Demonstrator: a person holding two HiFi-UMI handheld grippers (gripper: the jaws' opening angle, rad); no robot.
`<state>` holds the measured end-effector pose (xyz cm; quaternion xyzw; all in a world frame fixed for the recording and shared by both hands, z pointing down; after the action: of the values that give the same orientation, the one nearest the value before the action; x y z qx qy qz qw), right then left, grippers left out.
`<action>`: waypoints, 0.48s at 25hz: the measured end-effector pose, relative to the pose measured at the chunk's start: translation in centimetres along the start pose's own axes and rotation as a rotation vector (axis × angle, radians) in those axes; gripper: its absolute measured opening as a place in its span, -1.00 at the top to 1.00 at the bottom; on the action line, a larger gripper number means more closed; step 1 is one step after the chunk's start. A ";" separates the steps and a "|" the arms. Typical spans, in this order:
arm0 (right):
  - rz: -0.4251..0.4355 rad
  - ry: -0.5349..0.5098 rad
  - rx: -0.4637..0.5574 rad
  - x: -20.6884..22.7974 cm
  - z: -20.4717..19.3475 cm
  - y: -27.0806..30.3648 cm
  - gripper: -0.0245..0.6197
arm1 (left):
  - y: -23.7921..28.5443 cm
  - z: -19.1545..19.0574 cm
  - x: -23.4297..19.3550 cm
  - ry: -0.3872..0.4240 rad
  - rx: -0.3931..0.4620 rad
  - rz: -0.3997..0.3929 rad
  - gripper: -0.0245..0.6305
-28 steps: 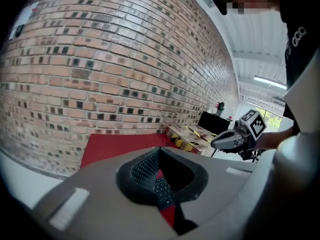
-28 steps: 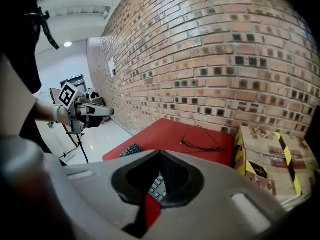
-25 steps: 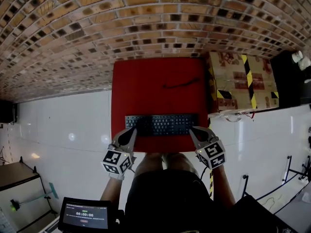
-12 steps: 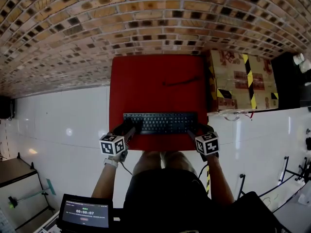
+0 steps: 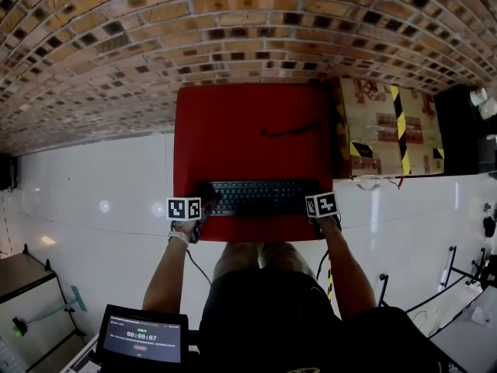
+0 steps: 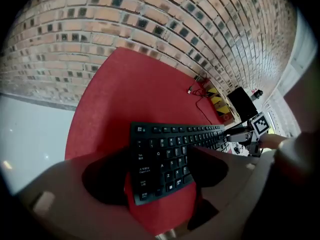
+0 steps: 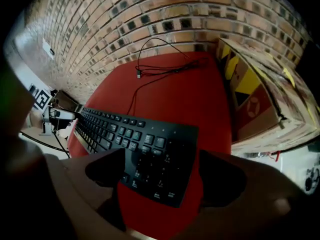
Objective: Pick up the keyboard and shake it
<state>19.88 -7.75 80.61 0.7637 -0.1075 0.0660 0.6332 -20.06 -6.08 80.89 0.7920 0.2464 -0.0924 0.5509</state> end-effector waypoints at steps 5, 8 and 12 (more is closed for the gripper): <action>-0.029 -0.001 -0.015 0.4 0.0 0.2 -0.45 | 1.2 -0.3 -0.1 0.054 -0.054 0.035 -0.24; 0.055 0.057 -0.044 0.4 -0.6 0.9 -0.45 | 1.4 -0.5 0.3 0.060 -0.070 0.068 -0.26; 0.030 0.034 -0.042 0.4 -0.4 1.0 -0.45 | 1.6 -0.2 1.1 0.068 -0.075 0.080 -0.35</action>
<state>20.00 -7.54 81.76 0.7472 -0.1095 0.0861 0.6498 -18.33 -6.00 81.85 0.7828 0.2365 -0.0341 0.5746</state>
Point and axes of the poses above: the fingertips, and each gripper's own axes: y forward along the fingers, x to its right, z out of its top, the point moved 7 cm from there along -y, backward along the fingers, and after that the axes turned 12 degrees about y, right-handed, at the moved point
